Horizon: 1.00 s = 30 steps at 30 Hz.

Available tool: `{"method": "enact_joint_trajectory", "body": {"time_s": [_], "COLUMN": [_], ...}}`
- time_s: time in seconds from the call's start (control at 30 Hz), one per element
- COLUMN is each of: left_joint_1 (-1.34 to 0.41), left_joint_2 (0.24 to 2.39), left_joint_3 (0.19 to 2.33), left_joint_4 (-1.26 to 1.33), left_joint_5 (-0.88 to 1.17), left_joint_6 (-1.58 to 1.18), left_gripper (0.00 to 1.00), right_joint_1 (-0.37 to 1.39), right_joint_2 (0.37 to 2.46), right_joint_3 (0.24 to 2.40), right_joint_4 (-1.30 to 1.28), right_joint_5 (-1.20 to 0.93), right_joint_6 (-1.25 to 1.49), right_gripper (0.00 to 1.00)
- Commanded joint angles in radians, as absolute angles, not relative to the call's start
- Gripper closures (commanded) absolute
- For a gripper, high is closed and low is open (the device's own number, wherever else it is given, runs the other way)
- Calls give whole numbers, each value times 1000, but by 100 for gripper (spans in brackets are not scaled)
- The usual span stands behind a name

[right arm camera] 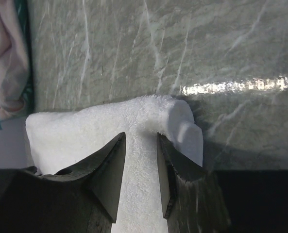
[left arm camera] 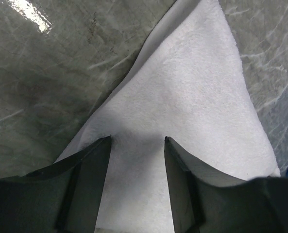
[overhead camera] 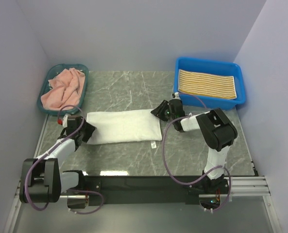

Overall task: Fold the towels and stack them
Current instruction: Fold the towel, then neatly place the folded towel into the bin

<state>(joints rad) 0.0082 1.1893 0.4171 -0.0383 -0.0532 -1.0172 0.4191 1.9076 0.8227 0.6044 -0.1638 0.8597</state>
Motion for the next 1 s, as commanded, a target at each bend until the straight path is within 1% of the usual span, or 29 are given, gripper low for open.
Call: {"method": "enact_joint_trajectory", "body": {"time_s": [0.0,0.1,0.13,0.2,0.23,0.27,0.33,0.37,0.4,0.47,0.5,0.57,0.6,0.67,0.7,0.73,0.77,0.8,0.83,0.87,0.9,0.93,0.97], "left_joint_1": [41,41,38,9,-20,-49,-165,-210,-297,-383,-475,-572,-666,-753,-829,-865,-899,-958,-985,-1008,-1044,-1060,-1071], "left_joint_2": [1190,1149,1134,1123,1108,1098,1086,1088,1092,1132,1152,1230,1264,1385,1431,1528,1581,1632,1738,1791,1840,1932,1972], "left_joint_3": [374,408,435,501,526,553,645,678,710,807,872,934,1004,1080,1160,1202,1247,1340,1391,1441,1541,1587,1627], "left_joint_4": [-136,-161,-170,-219,-241,-288,-333,-356,-395,-435,-474,-497,-523,-547,-560,-583,-594,-609,-629,-668,-692,-713,-745], "left_joint_5": [-92,-81,-74,-75,-92,-115,-208,-242,-267,-339,-362,-429,-452,-488,-495,-499,-514,-526,-540,-551,-567,-577,-583], "left_joint_6": [-991,-960,-950,-919,-911,-899,-891,-887,-885,-891,-896,-907,-910,-902,-896,-888,-867,-856,-847,-825,-815,-805,-792], "left_gripper": [43,38,34,29,24,21,15,14,13,11,11,10,10,9,9,9,9,9,9,9,9,9,9], "right_joint_1": [383,387,384,383,383,383,380,377,370,357,347,338,331,325,321,315,313,313,311,310,308,307,304], "right_joint_2": [1841,1755,1729,1650,1620,1590,1502,1474,1423,1372,1317,1255,1191,1128,1076,1051,1028,988,967,947,910,894,879], "right_joint_3": [801,799,801,808,808,807,802,801,802,801,795,750,727,665,648,632,603,586,566,524,503,467,450], "right_joint_4": [569,533,517,451,424,361,295,217,172,97,36,8,-14,-38,-49,-63,-75,-86,-86,-87,-84,-86,-86], "right_joint_5": [-49,-64,-71,-78,-75,-69,-49,-41,-31,-6,-2,50,55,89,109,127,147,185,201,213,222,235,236], "right_joint_6": [845,812,789,759,730,720,686,674,663,629,621,614,614,624,624,627,626,626,629,632,635,647,653], "right_gripper": [60,60,60,56,54,47,41,34,31,25,23,22,22,22,20,20,20,20,20,20,20,20,20]}}
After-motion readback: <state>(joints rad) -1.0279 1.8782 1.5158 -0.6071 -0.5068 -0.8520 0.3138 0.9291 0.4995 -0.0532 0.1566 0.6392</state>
